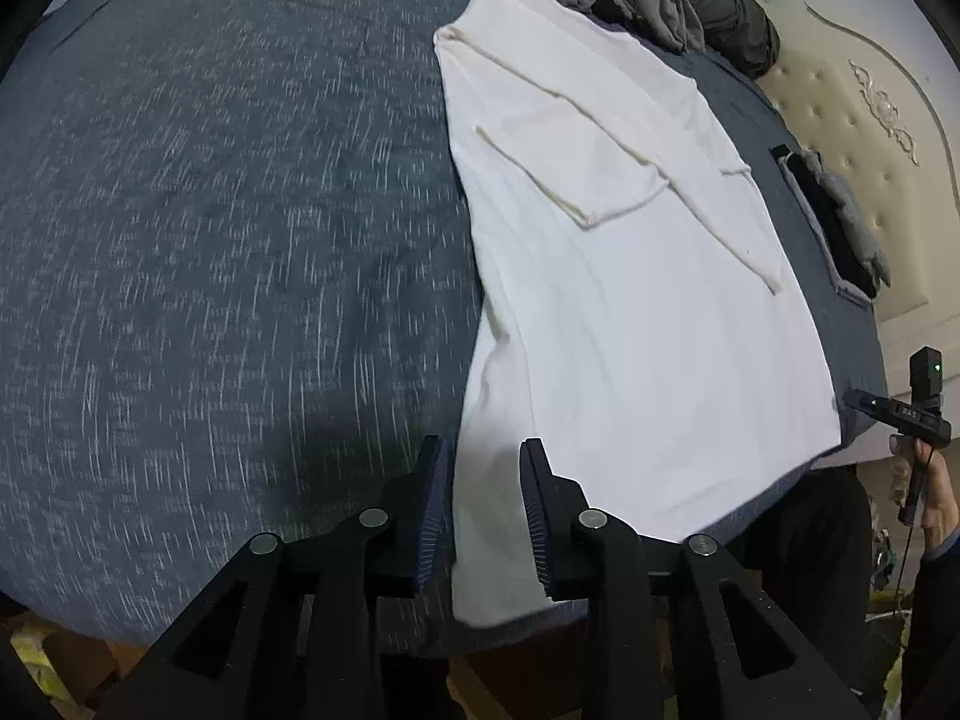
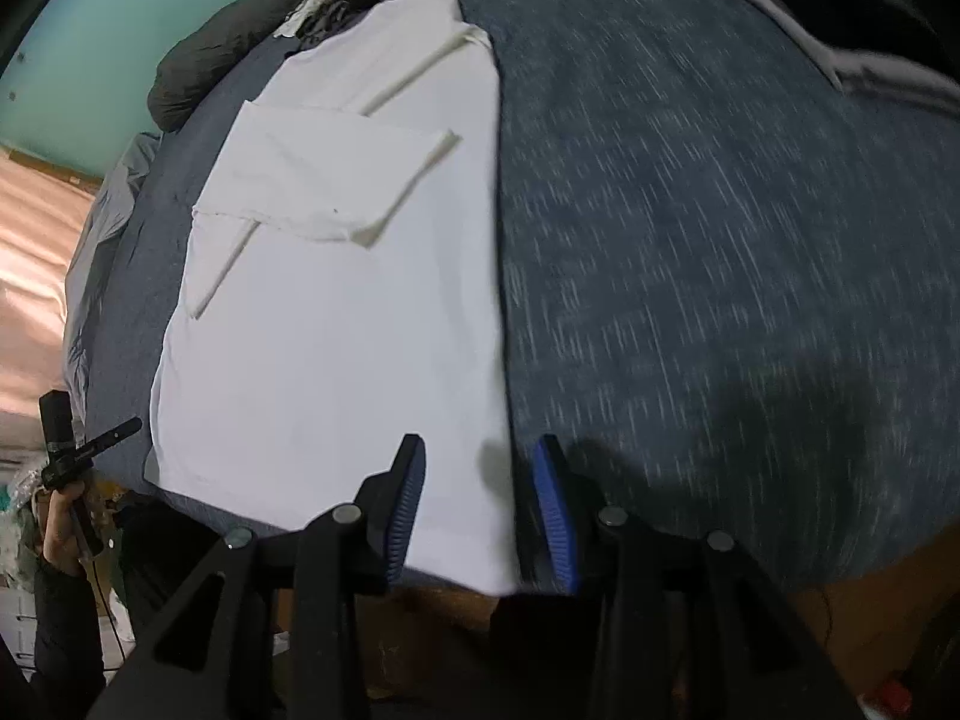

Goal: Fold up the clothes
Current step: 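Move both open tools to the hem of the white shirt, then grasp the shirt hem with the left tool while the right tool grasps the other hem corner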

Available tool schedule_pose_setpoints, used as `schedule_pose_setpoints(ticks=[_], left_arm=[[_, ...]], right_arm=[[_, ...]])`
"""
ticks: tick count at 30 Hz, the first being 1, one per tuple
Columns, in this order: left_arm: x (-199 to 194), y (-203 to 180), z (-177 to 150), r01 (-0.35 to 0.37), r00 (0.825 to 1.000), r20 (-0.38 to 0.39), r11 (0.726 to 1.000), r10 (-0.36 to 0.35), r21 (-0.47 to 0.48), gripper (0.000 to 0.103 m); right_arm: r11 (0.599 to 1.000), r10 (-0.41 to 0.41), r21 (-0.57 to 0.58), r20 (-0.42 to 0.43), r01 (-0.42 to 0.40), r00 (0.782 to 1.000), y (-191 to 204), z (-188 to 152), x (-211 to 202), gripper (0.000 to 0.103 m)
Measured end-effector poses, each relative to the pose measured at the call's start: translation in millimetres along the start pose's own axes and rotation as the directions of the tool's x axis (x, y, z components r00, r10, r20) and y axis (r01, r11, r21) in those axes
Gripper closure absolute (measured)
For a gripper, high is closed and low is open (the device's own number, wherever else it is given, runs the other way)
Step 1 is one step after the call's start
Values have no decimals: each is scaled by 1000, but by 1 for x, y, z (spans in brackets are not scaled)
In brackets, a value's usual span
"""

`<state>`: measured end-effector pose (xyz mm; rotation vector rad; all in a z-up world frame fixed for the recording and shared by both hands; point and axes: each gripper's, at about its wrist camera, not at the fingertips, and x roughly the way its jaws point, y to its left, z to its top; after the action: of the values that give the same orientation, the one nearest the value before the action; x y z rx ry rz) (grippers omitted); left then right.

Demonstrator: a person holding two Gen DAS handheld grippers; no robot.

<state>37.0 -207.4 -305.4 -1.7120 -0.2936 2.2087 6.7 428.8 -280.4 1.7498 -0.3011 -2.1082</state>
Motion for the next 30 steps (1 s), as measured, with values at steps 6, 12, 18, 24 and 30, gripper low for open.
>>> schedule_pose_setpoints(ticks=[6, 12, 18, 24, 30], left_arm=[[-1, 5, -11, 1, 1000, -12, 1000, -1, -24, 62], [5, 3, -22, -14, 999, -39, 1000, 13, -15, 61], [16, 0, -30, -38, 997, -59, 999, 38, 10, 61], [21, 1, -31, -40, 997, -59, 999, 41, 18, 62], [17, -4, -31, -30, 999, -42, 998, 32, 50, 98]], right_arm=[[1000, 10, 20, -31, -9, 999, -6, -12, 6, 62], [1000, 22, 23, -55, -21, 998, -9, -15, 13, 51], [1000, 18, 17, -68, -17, 998, -9, -17, 17, 51], [1000, 21, -4, -87, -21, 996, -7, -19, 21, 51], [999, 39, -30, -81, -42, 996, -6, -23, 16, 90]])
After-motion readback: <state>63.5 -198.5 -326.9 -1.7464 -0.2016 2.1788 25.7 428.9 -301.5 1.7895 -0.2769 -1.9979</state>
